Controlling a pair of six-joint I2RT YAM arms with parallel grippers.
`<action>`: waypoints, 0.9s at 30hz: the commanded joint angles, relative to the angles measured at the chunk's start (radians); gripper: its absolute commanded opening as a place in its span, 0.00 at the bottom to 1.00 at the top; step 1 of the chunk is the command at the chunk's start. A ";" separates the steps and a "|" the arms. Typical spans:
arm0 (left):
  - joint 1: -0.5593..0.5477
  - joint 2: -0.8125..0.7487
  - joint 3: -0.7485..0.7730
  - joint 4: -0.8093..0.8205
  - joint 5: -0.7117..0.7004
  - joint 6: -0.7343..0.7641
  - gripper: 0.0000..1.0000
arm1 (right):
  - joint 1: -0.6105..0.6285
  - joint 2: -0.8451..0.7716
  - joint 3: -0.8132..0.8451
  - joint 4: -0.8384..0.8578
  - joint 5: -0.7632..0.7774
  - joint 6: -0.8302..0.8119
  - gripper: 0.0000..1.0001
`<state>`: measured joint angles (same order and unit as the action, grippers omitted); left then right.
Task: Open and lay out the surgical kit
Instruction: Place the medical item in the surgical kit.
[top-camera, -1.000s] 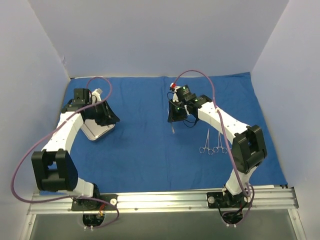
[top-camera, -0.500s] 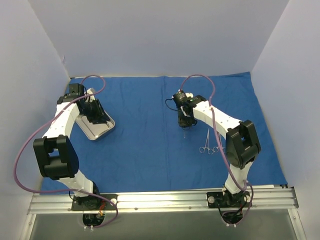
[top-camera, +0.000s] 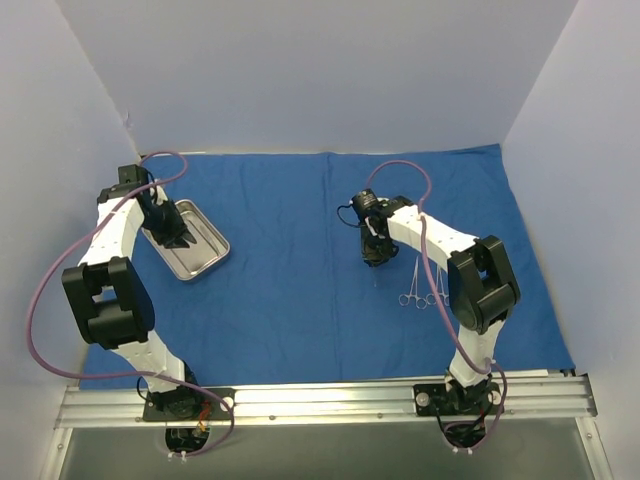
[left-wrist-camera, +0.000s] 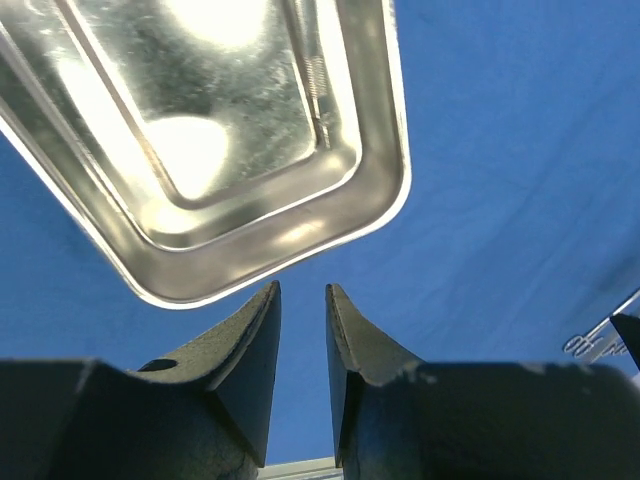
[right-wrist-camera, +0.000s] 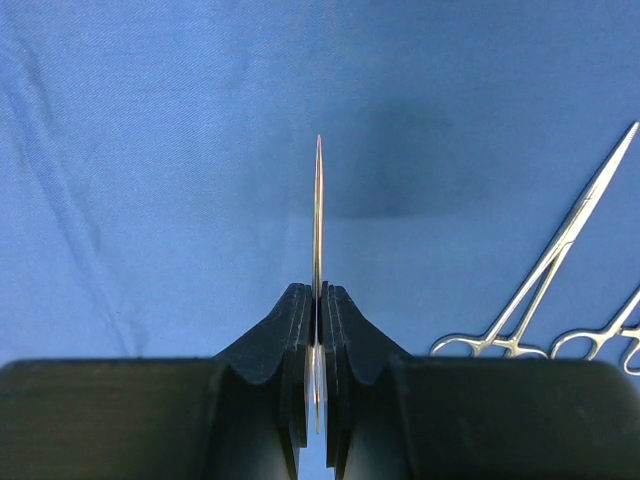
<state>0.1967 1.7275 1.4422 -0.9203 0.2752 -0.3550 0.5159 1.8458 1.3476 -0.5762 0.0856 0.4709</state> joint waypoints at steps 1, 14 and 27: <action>0.018 0.015 0.046 -0.026 -0.041 -0.001 0.33 | -0.008 0.001 -0.019 -0.022 -0.021 -0.014 0.00; 0.030 0.043 0.053 -0.023 -0.028 -0.015 0.33 | -0.043 0.007 -0.065 0.027 -0.123 -0.014 0.00; 0.032 0.060 0.053 -0.011 -0.007 -0.018 0.33 | -0.071 0.035 -0.094 -0.008 -0.058 -0.014 0.00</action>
<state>0.2192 1.7767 1.4464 -0.9325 0.2504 -0.3630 0.4637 1.8793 1.2739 -0.5335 -0.0185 0.4595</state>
